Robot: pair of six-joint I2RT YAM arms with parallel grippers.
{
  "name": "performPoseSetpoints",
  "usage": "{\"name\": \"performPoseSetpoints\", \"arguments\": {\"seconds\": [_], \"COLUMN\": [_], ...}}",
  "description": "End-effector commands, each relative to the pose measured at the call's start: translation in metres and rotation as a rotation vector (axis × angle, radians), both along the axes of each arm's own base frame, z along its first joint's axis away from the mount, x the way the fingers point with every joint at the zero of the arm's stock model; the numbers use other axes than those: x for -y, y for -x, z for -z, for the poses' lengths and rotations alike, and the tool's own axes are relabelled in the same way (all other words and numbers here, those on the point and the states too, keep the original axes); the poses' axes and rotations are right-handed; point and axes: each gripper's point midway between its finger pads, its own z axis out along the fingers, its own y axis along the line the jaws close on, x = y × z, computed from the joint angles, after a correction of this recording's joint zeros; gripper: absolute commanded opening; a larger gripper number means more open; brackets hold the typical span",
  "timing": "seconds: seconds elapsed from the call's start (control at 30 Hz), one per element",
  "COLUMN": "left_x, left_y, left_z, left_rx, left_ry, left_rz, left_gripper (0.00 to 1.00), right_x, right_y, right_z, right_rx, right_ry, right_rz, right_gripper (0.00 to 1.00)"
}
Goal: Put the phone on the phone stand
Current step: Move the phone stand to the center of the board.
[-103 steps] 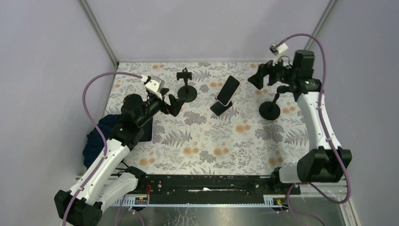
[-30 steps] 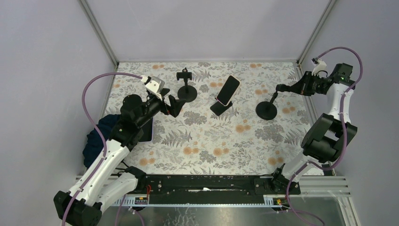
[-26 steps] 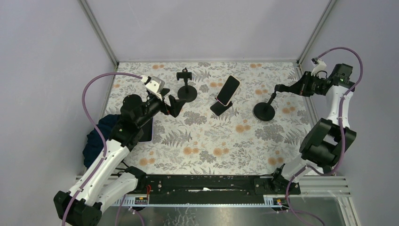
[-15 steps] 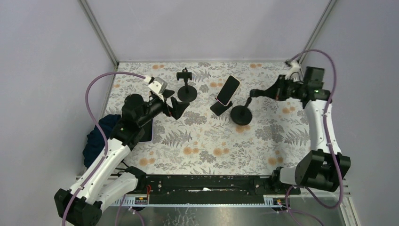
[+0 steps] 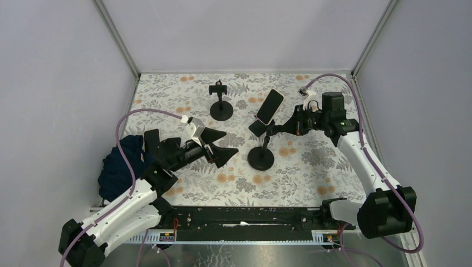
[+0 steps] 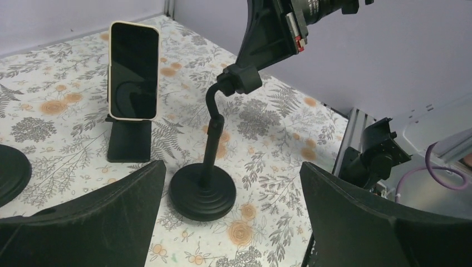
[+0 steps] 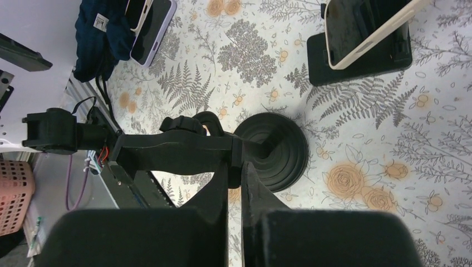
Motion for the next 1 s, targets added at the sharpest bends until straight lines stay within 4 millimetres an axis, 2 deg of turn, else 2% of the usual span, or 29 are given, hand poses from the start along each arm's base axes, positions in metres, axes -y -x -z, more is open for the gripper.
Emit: {"name": "performPoseSetpoints", "arguments": {"seconds": [0.0, 0.2, 0.33, 0.57, 0.8, 0.97], "left_x": [-0.005, 0.009, 0.022, 0.035, 0.036, 0.030], "left_y": [-0.003, 0.002, 0.008, 0.006, 0.003, 0.009], "left_z": [-0.017, 0.005, 0.022, 0.038, 0.049, 0.053], "left_rx": [0.063, 0.066, 0.109, 0.158, 0.115, 0.087], "left_ry": [0.157, 0.177, 0.153, 0.120, 0.113, 0.158], "left_rz": [-0.092, -0.107, -0.081, -0.062, -0.070, -0.070], "left_gripper": [0.99, 0.99, 0.99, 0.99, 0.99, 0.99], "right_x": [-0.008, -0.016, -0.016, -0.015, -0.011, -0.001], "right_y": [-0.002, 0.012, 0.014, 0.023, 0.033, 0.034], "right_z": [-0.023, -0.027, -0.033, -0.034, -0.035, -0.031], "right_rx": [0.131, 0.157, 0.188, 0.219, 0.285, 0.295], "right_ry": [-0.029, -0.066, -0.062, -0.055, -0.021, -0.032], "right_rz": [-0.024, -0.091, -0.105, -0.135, -0.202, -0.206], "right_gripper": [0.00, 0.00, 0.05, 0.27, 0.54, 0.63]}}
